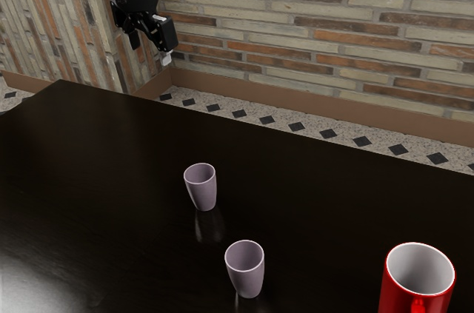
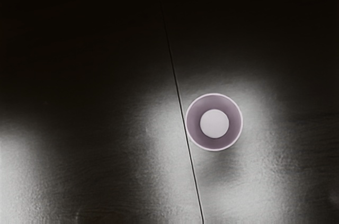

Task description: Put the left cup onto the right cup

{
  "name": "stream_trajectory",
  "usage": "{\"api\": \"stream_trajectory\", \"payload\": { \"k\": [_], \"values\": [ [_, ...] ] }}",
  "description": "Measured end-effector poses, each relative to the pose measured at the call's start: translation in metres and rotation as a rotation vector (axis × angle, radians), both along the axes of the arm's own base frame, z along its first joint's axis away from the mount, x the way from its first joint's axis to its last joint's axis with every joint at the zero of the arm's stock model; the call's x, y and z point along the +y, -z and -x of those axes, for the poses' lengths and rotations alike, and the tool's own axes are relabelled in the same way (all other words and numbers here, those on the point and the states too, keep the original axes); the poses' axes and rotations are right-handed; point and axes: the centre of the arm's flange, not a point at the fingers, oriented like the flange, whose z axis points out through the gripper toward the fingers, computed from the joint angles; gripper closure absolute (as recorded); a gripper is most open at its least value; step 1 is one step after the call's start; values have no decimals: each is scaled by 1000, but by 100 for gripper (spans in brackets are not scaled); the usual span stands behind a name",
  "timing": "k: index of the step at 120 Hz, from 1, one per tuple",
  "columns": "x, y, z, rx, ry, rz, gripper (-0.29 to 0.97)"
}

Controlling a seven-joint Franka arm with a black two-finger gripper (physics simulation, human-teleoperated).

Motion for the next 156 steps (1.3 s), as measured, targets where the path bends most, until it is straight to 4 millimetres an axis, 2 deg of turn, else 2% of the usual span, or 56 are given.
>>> {"api": "stream_trajectory", "payload": {
  "k": [16, 28, 38, 54, 70, 80, 91, 124, 156],
  "values": [
    [2, 7, -1, 15, -4, -2, 2],
    [12, 31, -16, 51, -29, -33, 2],
    [49, 62, -37, 82, -91, -48, 2],
    [96, 131, -75, 126, -158, -48, 2],
    [116, 195, -106, 161, -180, -6, 2],
    [123, 223, -114, 174, -188, 21, 2],
    [116, 239, -118, 177, -183, 55, 2],
    [45, 248, -125, 158, -92, 148, 2],
    [3, 268, -92, 214, -44, 171, 2]
  ]
}}
